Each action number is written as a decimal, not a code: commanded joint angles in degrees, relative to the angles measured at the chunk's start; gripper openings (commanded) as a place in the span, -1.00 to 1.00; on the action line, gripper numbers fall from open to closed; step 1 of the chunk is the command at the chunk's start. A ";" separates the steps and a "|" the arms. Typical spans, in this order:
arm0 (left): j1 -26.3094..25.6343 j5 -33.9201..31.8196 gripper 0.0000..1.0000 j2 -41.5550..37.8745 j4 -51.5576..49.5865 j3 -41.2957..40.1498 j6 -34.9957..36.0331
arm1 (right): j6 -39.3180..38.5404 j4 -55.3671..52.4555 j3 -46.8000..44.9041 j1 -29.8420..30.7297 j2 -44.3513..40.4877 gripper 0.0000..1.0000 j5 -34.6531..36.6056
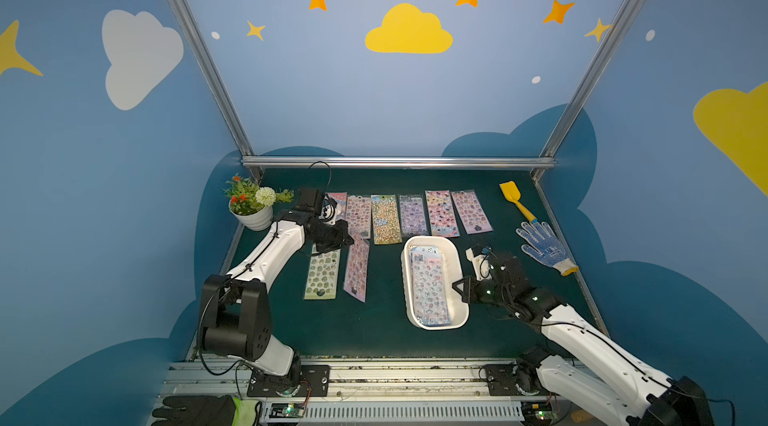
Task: Take the stickers out of the storage box
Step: Place the sticker at the center of the board.
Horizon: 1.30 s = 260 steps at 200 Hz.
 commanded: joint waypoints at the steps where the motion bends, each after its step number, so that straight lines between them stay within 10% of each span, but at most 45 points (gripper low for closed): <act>1: 0.68 0.59 -0.93 2.48 2.24 1.45 2.55 | 0.99 2.77 -0.21 -0.18 -1.55 -1.00 -2.41; 260: 1.44 -7.92 -0.90 12.24 8.04 -1.83 5.42 | 1.61 2.43 -0.82 -0.46 -2.49 -1.00 -2.22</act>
